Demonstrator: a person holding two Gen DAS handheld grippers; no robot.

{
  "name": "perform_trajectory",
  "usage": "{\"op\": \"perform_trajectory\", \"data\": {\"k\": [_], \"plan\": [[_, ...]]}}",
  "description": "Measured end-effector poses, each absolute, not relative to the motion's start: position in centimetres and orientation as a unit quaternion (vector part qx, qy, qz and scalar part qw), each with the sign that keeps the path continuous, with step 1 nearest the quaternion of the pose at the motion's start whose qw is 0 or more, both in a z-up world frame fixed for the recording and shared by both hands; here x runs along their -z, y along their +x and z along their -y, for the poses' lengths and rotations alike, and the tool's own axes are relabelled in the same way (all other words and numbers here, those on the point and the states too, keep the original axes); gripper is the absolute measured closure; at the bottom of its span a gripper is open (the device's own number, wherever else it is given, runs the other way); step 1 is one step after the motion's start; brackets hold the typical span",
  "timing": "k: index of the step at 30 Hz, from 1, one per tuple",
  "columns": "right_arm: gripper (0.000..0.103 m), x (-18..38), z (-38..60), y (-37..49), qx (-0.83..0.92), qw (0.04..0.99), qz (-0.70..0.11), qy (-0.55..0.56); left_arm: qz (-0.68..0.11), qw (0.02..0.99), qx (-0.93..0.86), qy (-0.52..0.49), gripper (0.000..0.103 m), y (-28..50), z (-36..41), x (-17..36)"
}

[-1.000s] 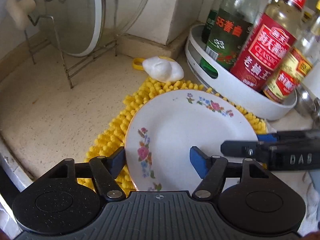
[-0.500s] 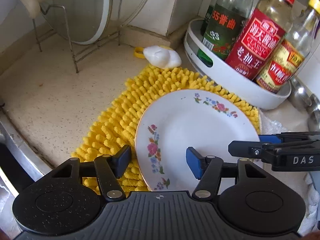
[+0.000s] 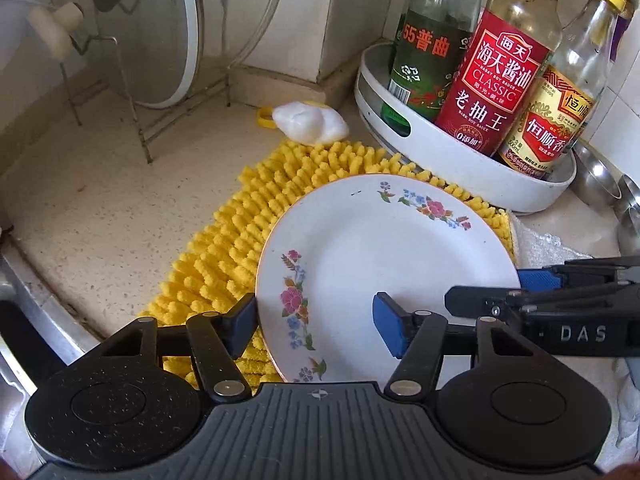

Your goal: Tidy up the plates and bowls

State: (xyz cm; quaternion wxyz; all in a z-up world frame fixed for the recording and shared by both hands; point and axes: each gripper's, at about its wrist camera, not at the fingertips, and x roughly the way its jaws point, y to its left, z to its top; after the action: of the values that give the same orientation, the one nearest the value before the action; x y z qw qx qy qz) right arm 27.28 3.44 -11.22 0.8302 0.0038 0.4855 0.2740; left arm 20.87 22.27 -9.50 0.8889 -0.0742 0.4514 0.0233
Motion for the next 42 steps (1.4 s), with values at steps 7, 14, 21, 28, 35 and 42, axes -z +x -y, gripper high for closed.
{"op": "perform_trajectory", "data": {"k": [7,14,21,28,35,42], "plan": [[0.034,9.2,-1.9,26.3,-0.263,0.84,-0.473,0.027,-0.435,0.897,-0.008,-0.078,0.034,20.2,-21.7,8.1],[0.034,8.6,0.0,25.2,-0.245,0.847,-0.469,0.043,-0.428,0.901,0.012,-0.065,0.034,20.1,-20.2,7.5],[0.034,8.3,1.7,24.1,-0.23,0.854,-0.464,0.053,-0.429,0.901,0.035,-0.05,0.033,20.0,-19.3,7.8],[0.034,7.6,4.5,22.4,-0.229,0.861,-0.448,0.071,-0.42,0.906,0.035,-0.032,0.033,19.3,-17.2,6.8],[0.034,7.1,8.4,20.5,-0.196,0.871,-0.44,0.097,-0.42,0.905,0.061,-0.007,0.032,19.0,-13.0,5.9],[0.034,6.7,12.2,18.9,-0.16,0.88,-0.432,0.114,-0.42,0.902,0.099,0.014,0.032,19.4,-9.0,5.7]]}}
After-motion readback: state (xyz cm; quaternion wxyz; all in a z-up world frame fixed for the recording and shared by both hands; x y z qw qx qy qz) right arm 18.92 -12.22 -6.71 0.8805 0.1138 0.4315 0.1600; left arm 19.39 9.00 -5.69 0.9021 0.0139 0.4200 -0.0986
